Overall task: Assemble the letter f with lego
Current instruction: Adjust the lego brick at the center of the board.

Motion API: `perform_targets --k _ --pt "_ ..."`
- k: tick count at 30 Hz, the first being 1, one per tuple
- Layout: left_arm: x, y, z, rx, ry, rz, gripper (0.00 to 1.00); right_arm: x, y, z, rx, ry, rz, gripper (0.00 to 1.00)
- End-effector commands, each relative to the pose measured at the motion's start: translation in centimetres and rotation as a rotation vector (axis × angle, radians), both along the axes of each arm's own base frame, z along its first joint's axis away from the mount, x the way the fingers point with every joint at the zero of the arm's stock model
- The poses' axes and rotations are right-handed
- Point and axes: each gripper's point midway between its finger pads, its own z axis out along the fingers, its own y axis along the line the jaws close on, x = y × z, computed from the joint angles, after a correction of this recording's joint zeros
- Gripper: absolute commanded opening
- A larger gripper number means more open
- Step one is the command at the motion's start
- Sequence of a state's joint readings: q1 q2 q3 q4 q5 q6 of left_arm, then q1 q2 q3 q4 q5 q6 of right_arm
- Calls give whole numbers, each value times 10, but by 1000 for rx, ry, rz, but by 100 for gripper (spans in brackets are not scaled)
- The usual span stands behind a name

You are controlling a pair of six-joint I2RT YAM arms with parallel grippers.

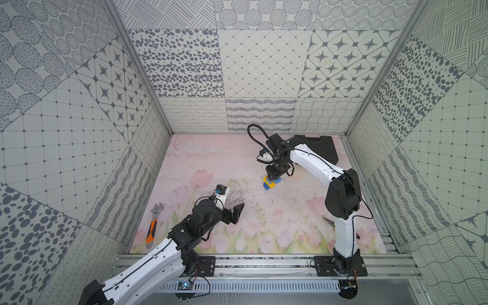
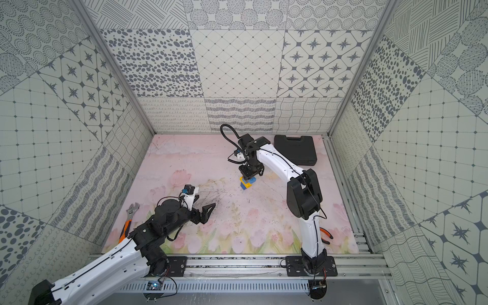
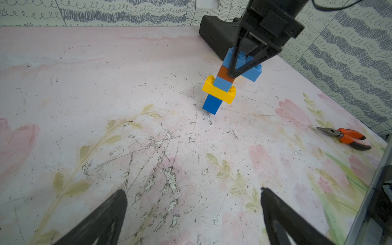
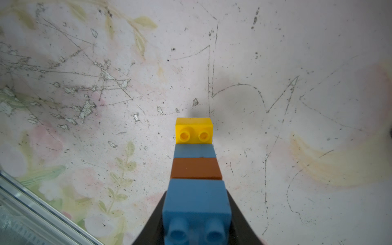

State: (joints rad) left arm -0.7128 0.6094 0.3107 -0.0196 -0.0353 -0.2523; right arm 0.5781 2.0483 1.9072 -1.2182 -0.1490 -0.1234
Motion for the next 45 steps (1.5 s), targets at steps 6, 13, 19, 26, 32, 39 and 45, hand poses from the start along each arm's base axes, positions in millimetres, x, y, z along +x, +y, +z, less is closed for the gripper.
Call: perform_targets --k 6,13,19,26,32,39,45 --pt "-2 -1 16 -30 -29 -14 99 -11 25 15 188 118 173 36" --pt "-3 -2 24 -31 -39 -24 99 -26 42 8 301 258 310 34" --pt "-2 -1 25 -23 -40 -17 99 -30 46 -13 382 410 357 32" --pt "11 -4 14 50 18 14 99 -25 52 -26 466 451 360 34" --pt "26 -15 9 91 62 17 99 -21 50 -35 520 508 356 36" --pt "38 -34 5 125 85 -33 99 -15 49 -32 614 536 344 37" --pt "46 -41 -5 139 134 -36 99 -16 46 -32 605 539 337 38"
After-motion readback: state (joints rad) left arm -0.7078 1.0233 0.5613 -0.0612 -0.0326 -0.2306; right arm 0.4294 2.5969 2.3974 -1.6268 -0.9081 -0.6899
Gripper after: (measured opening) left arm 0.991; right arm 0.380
